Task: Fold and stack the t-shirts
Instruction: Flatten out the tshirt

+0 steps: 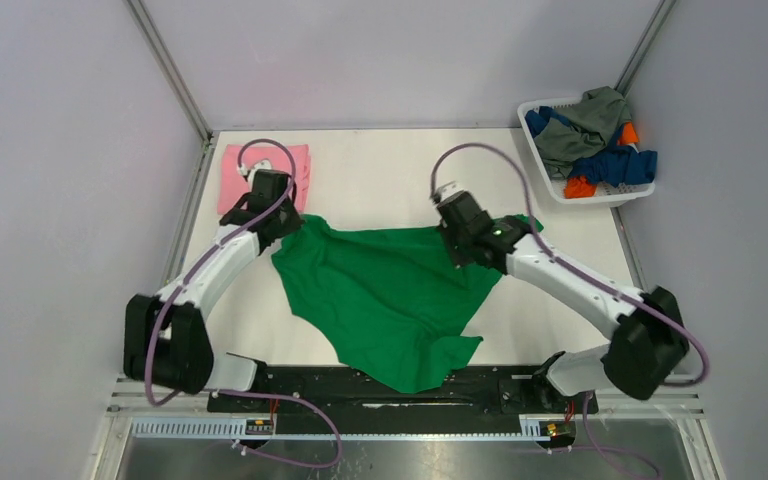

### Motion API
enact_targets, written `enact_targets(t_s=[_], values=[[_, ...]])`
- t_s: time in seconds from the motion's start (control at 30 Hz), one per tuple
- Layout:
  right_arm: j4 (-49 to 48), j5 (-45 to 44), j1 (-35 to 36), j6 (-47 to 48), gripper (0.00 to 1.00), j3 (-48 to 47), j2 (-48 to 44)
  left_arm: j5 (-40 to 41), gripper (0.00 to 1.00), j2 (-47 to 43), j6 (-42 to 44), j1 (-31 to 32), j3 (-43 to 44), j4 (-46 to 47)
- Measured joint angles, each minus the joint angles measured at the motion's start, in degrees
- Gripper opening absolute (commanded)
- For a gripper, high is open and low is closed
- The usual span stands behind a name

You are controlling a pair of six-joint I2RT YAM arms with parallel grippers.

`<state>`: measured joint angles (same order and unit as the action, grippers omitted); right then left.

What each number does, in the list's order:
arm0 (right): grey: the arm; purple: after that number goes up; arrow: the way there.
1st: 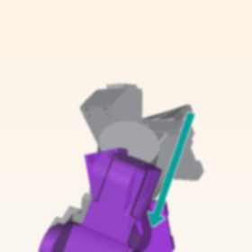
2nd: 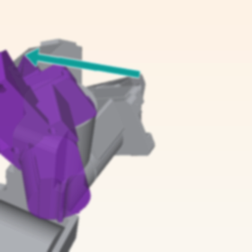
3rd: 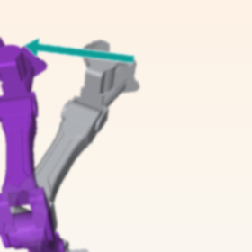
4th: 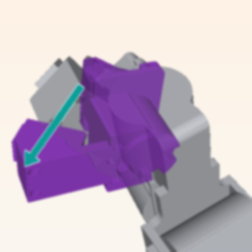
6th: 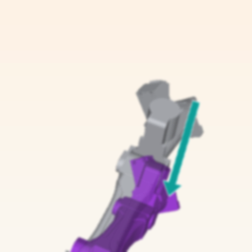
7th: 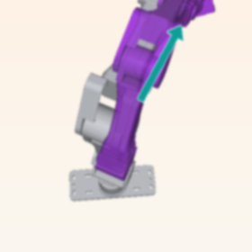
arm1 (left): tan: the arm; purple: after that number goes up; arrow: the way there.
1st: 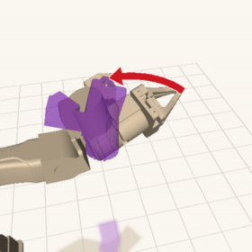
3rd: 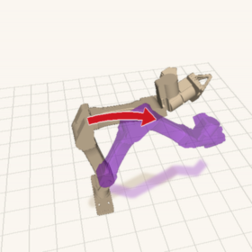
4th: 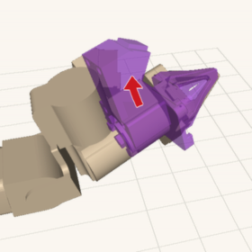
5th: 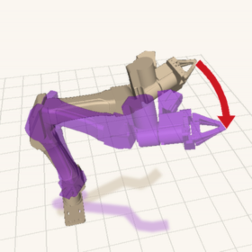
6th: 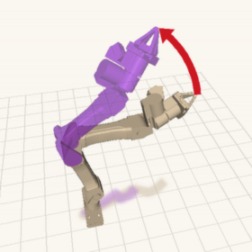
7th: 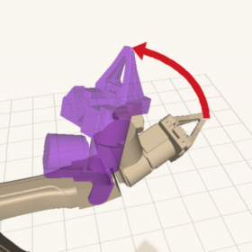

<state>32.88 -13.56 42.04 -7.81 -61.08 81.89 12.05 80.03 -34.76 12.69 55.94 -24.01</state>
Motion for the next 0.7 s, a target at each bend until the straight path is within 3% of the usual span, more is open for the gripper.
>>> enact_targets(t_s=[0.17, 0.4, 0.53, 0.7], values=[[-0.8, -8.5, -5.8, 3.0, 0.00, -6.7, -9.8, 2.2, 0.00, -10.1, 1.4, 2.0, 5.9, -0.3], [-2.4, -12.3, -6.2, 11.6, 0.00, -17.3, -25.2, 3.2, 0.00, -30.3, 6.0, 8.5, 11.8, 4.8], [-0.7, -8.6, -6.2, 15.5, 0.00, -23.0, -31.8, -0.2, 0.00, -37.2, 9.0, 8.5, 16.3, 6.1], [3.8, 2.3, -6.1, 18.4, 0.00, -33.5, -36.2, -6.4, 0.00, -41.6, 12.7, 8.5, 23.3, 7.4]])
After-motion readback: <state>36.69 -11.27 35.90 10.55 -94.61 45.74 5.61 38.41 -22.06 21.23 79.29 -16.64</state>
